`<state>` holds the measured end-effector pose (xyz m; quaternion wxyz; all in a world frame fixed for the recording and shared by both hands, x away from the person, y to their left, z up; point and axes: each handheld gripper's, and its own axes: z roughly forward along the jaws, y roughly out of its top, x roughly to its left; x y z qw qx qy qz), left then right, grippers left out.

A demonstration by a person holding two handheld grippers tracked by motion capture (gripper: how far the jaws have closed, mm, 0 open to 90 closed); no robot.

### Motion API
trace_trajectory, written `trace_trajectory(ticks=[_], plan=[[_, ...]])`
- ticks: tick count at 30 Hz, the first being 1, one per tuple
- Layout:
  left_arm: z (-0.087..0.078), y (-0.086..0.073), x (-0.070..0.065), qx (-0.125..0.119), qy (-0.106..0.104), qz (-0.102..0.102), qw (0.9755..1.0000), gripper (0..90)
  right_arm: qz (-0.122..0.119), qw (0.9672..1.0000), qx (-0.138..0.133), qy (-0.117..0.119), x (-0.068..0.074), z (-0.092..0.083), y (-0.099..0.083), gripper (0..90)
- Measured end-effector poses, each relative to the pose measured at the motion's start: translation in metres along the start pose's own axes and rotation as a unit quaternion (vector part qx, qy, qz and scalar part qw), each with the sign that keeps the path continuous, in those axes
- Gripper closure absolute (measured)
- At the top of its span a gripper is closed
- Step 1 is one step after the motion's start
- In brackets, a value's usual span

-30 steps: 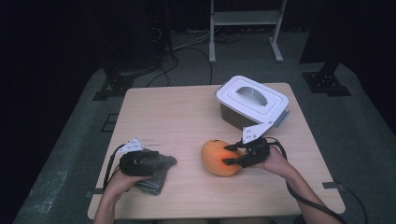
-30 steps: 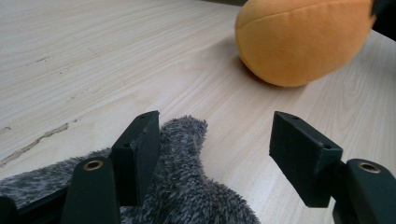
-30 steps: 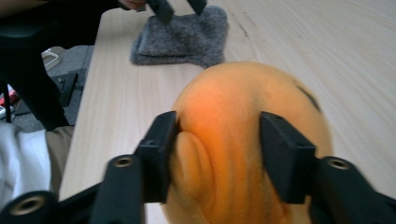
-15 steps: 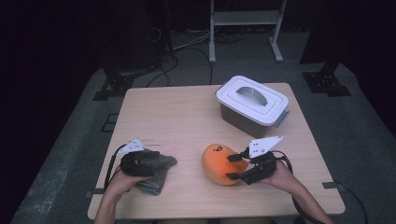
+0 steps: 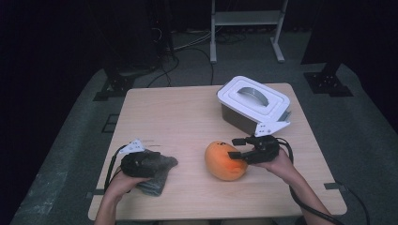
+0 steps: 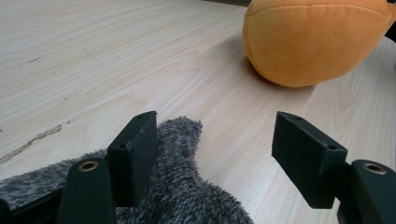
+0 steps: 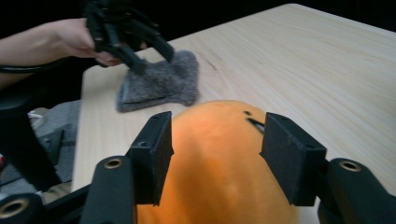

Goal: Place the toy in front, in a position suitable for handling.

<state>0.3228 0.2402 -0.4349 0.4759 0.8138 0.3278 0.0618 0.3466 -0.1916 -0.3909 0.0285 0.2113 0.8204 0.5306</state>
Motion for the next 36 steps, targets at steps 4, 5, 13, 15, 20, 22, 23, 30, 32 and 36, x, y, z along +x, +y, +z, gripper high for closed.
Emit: trace_trajectory(ticks=[4, 5, 13, 15, 20, 22, 23, 30, 32, 36], plan=[[-0.001, 0.0, 0.0, -0.001, 0.0, 0.001, 1.0, 30.9, 0.003, 0.9997, 0.019, -0.015, -0.005, 0.007, 0.003, 42.1], [-0.001, 0.0, 0.0, -0.001, 0.0, 0.001, 1.0, 30.9, 0.007, 0.9996, 0.022, -0.016, -0.006, 0.009, 0.003, 42.0], [0.0, 0.0, 0.0, 0.0, -0.002, 0.001, 1.0, 30.7, 0.018, 0.9986, 0.044, -0.024, -0.014, 0.024, 0.002, 40.3], [0.0, 0.0, 0.0, 0.0, -0.003, 0.001, 1.0, 30.7, 0.011, 0.9986, 0.048, -0.018, -0.012, 0.027, 0.001, 38.8], [0.0, 0.0, -0.001, 0.001, -0.004, 0.002, 1.0, 30.4, 0.006, 0.9977, 0.066, -0.008, -0.005, 0.031, -0.001, 32.4], [0.001, 0.0, -0.001, 0.002, -0.005, 0.002, 1.0, 30.3, 0.013, 0.9975, 0.069, -0.006, -0.005, 0.033, -0.003, 31.6], [0.001, 0.0, -0.002, 0.002, -0.005, 0.001, 1.0, 30.3, 0.017, 0.9972, 0.072, -0.006, -0.005, 0.034, -0.005, 31.5], [0.002, 0.0, -0.001, 0.005, -0.006, 0.002, 1.0, 30.2, 0.03, 0.9968, 0.074, 0.006, 0.001, 0.042, -0.017, 36.4], [0.003, 0.0, -0.001, 0.006, -0.007, 0.002, 1.0, 29.9, 0.019, 0.9968, 0.077, 0.009, 0.004, 0.044, -0.019, 44.3], [0.003, 0.0, -0.002, 0.006, -0.007, 0.002, 1.0, 29.8, -0.016, 0.9965, 0.08, 0.022, 0.008, 0.044, -0.016, 59.6]])
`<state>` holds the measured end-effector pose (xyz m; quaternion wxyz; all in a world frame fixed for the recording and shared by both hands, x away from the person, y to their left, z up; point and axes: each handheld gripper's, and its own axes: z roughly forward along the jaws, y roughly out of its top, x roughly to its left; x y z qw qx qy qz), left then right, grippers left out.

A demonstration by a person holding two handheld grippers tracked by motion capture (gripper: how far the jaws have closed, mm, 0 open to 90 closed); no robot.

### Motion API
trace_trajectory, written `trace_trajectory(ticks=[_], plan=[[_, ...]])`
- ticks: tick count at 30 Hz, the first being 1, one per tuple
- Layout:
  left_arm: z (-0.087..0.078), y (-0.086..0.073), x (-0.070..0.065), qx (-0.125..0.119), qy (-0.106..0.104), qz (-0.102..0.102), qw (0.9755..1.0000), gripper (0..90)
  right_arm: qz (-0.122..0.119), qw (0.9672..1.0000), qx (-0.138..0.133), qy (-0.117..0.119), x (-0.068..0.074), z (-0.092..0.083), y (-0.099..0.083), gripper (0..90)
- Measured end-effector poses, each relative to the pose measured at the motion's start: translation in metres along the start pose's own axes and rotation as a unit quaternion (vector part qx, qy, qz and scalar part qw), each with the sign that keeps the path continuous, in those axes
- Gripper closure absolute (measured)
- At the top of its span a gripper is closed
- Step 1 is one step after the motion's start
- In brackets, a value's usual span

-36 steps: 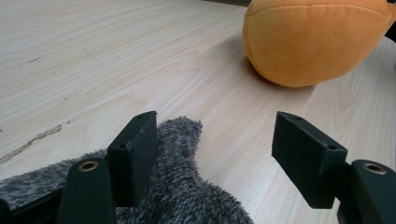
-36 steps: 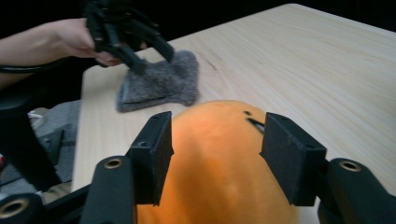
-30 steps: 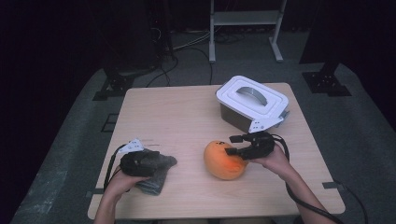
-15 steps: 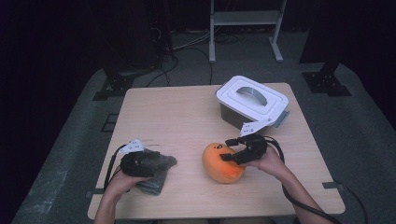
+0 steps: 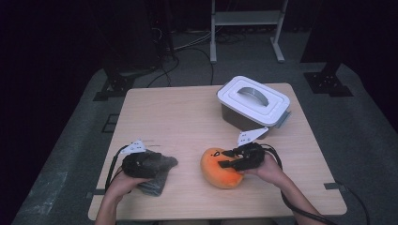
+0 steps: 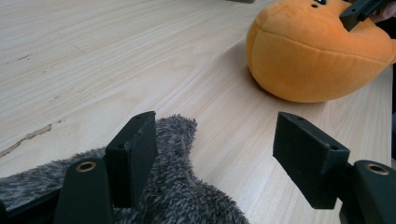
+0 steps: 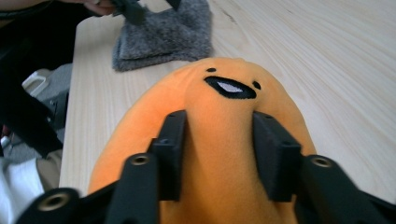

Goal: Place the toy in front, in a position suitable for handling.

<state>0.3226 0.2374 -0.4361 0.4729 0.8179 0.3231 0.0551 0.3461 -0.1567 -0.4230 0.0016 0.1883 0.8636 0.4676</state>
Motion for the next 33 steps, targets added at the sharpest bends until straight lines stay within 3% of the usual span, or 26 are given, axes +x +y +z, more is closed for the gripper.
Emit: trace_trajectory(ticks=[4, 6, 11, 13, 15, 17, 23, 33], plan=[[0.0, 0.0, 0.0, 0.001, -0.002, -0.001, 1.0, 29.7, -0.03, 0.999, -0.002, 0.033, -0.001, -0.004, 0.003, 65.6], [0.001, 0.0, 0.0, 0.002, -0.002, -0.001, 1.0, 29.4, -0.057, 0.997, 0.005, 0.052, -0.002, -0.006, 0.006, 66.8], [0.001, 0.0, 0.0, 0.003, -0.004, 0.001, 1.0, 29.3, -0.134, 0.9874, 0.04, 0.075, 0.001, -0.01, 0.019, 66.5], [0.001, 0.0, 0.0, 0.003, -0.004, 0.001, 1.0, 29.2, -0.147, 0.9844, 0.045, 0.085, 0.003, -0.01, 0.02, 65.0], [0.001, 0.001, 0.0, 0.002, -0.005, 0.0, 1.0, 28.9, -0.148, 0.9823, 0.044, 0.106, 0.004, -0.008, 0.016, 60.6], [0.001, 0.0, 0.0, 0.002, -0.006, 0.0, 1.0, 28.9, -0.138, 0.9824, 0.031, 0.122, 0.006, -0.006, 0.012, 54.7], [0.003, 0.0, -0.001, 0.004, -0.007, -0.001, 1.0, 28.8, -0.106, 0.9877, 0.0, 0.115, 0.007, -0.011, 0.008, 45.4], [0.003, 0.0, -0.001, 0.004, -0.007, 0.0, 1.0, 28.7, -0.083, 0.9916, -0.016, 0.098, 0.004, -0.016, 0.008, 41.2]])
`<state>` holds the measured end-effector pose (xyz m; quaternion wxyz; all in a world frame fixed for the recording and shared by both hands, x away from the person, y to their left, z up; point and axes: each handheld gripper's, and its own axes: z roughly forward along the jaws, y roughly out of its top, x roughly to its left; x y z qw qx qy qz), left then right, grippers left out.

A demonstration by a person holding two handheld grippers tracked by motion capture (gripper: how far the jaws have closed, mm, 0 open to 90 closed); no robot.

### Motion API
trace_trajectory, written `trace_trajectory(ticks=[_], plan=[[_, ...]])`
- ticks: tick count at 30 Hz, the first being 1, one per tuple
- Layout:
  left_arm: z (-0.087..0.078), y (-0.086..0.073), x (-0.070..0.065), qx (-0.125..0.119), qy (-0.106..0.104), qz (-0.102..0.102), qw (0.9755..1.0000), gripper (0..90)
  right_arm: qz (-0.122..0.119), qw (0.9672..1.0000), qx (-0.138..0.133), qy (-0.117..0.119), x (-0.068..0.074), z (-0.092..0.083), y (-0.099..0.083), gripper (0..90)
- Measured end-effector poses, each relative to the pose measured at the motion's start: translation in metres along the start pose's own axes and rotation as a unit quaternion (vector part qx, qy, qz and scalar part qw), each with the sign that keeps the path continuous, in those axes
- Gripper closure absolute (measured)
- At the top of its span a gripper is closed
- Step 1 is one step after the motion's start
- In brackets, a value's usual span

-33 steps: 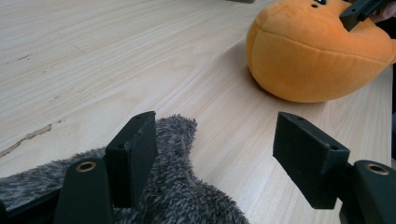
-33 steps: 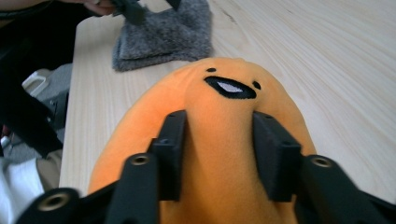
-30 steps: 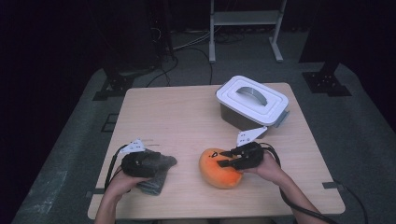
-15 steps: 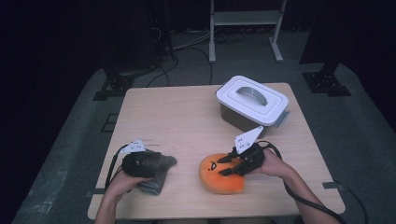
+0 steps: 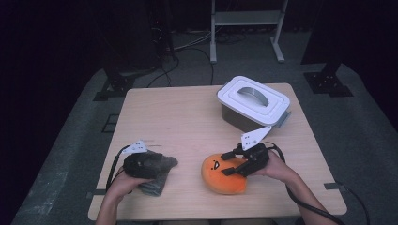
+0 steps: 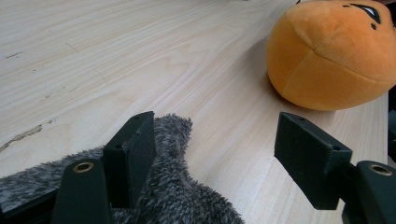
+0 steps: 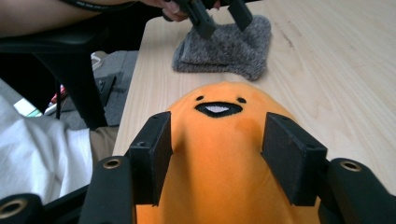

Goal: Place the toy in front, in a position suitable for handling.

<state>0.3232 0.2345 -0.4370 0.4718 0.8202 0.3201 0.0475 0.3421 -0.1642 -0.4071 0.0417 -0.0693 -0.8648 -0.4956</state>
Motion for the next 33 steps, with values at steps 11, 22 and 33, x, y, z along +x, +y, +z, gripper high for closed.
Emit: trace_trajectory(ticks=[11, 22, 33], plan=[[-0.001, 0.0, 0.001, -0.001, 0.002, 0.002, 1.0, 27.7, 0.016, 0.9998, -0.013, -0.005, -0.004, -0.004, 0.003, 39.4], [-0.002, 0.001, 0.0, -0.004, 0.0, 0.004, 1.0, 26.1, 0.033, 0.9989, -0.028, -0.017, -0.009, -0.014, 0.005, 36.4], [-0.002, 0.002, 0.0, -0.007, 0.002, 0.005, 1.0, 23.3, 0.058, 0.9965, -0.037, -0.047, -0.016, -0.036, 0.007, 33.5]])
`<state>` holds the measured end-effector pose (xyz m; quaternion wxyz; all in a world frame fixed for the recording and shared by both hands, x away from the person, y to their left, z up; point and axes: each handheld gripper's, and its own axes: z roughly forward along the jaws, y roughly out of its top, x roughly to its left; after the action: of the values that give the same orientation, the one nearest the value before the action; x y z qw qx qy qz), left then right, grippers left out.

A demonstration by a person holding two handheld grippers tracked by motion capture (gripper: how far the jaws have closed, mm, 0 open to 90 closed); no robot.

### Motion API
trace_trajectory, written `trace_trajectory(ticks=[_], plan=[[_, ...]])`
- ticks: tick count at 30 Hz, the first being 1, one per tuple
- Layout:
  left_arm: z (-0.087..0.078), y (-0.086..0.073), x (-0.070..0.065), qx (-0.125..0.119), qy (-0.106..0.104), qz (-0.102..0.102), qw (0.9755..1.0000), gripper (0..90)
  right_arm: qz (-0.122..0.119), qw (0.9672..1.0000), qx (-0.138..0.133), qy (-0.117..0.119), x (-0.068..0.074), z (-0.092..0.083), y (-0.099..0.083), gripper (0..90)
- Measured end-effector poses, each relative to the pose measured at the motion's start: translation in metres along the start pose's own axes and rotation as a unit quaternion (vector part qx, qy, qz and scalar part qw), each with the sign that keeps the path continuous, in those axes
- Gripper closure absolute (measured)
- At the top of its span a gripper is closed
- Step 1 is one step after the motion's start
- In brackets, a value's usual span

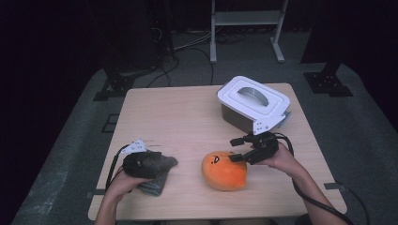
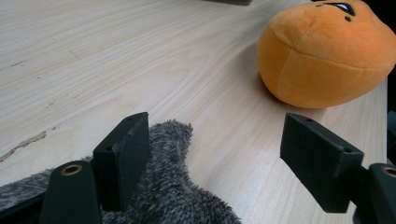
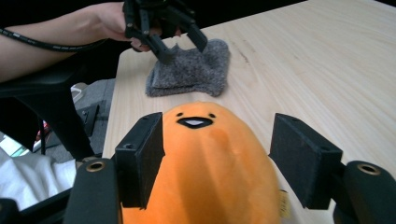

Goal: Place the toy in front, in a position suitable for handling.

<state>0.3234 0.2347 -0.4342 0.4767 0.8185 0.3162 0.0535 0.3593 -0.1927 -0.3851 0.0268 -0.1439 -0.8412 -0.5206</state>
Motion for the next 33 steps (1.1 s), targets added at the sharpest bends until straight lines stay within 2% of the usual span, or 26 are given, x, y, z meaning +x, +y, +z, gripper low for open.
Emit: trace_trajectory(ticks=[8, 15, 17, 23, 29, 33], plan=[[0.0, 0.001, -0.001, -0.004, 0.0, -0.001, 1.0, 20.4, 0.018, 0.9996, -0.001, -0.023, -0.007, -0.018, 0.003, 31.6], [-0.001, 0.002, -0.001, -0.01, -0.002, 0.0, 0.9999, 18.7, 0.024, 0.9984, -0.008, -0.05, -0.015, -0.036, 0.01, 28.6], [-0.001, 0.002, -0.001, -0.011, -0.002, 0.0, 0.9999, 18.4, 0.019, 0.9981, -0.011, -0.058, -0.017, -0.041, 0.012, 28.0], [-0.003, 0.002, 0.001, -0.014, 0.002, -0.004, 0.9999, 15.9, 0.015, 0.9962, 0.0, -0.085, -0.023, -0.052, 0.021, 27.6], [-0.003, 0.003, 0.001, -0.022, 0.007, -0.005, 0.9997, 11.3, 0.022, 0.9938, 0.004, -0.109, -0.034, -0.064, 0.027, 27.0], [-0.002, 0.003, 0.001, -0.017, 0.007, -0.007, 0.9998, 10.6, 0.023, 0.992, 0.004, -0.124, -0.043, -0.071, 0.03, 27.0]])
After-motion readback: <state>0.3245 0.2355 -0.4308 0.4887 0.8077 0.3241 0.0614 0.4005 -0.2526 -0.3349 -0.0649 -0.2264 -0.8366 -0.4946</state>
